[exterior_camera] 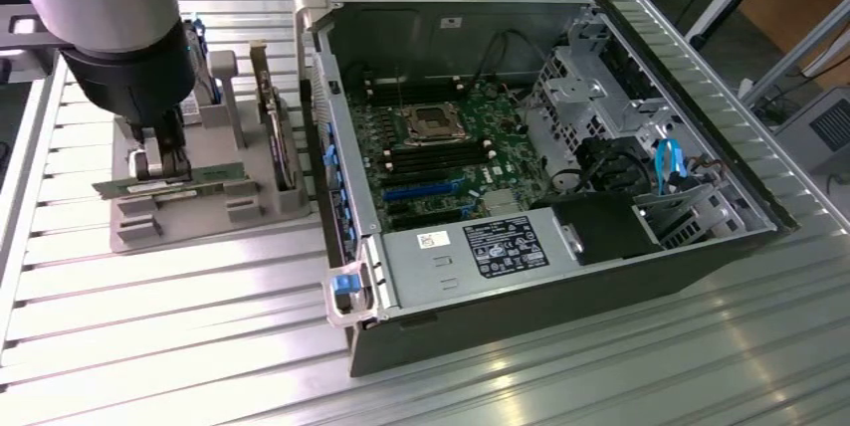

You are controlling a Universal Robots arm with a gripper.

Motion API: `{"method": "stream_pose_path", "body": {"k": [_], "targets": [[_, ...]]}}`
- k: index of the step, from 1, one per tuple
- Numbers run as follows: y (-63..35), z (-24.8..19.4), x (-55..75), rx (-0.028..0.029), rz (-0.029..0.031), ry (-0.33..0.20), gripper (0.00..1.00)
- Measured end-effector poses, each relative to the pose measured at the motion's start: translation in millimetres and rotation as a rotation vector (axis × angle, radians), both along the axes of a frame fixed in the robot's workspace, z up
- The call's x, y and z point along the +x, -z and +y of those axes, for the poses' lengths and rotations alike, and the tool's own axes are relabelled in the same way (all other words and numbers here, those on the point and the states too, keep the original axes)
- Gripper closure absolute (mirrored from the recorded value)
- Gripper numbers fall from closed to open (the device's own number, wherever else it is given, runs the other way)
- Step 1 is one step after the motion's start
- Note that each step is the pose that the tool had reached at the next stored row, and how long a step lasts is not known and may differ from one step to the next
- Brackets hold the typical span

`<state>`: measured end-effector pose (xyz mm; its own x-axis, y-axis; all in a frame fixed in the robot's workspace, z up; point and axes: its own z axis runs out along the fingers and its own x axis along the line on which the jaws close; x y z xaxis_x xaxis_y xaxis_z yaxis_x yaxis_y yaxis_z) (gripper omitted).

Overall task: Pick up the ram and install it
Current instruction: 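Pick up the ram and move it above insertion slot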

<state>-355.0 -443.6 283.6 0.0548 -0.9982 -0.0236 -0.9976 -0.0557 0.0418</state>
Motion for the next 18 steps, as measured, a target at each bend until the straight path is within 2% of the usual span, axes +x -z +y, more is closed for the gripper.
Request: {"method": "stream_pose_path", "body": {"k": [5,13,16,18], "targets": [[-15.3,0.0,0.0,0.0001,-0.0001,0.0,0.88],[-29.6,0.0,0.0,0.0001,-0.0001,0.0,0.88],[-40.0,0.0,0.0,0.0,0.0,0.0,0.88],[-51.0,0.0,0.0,0.0,0.0,0.0,0.88]]}}
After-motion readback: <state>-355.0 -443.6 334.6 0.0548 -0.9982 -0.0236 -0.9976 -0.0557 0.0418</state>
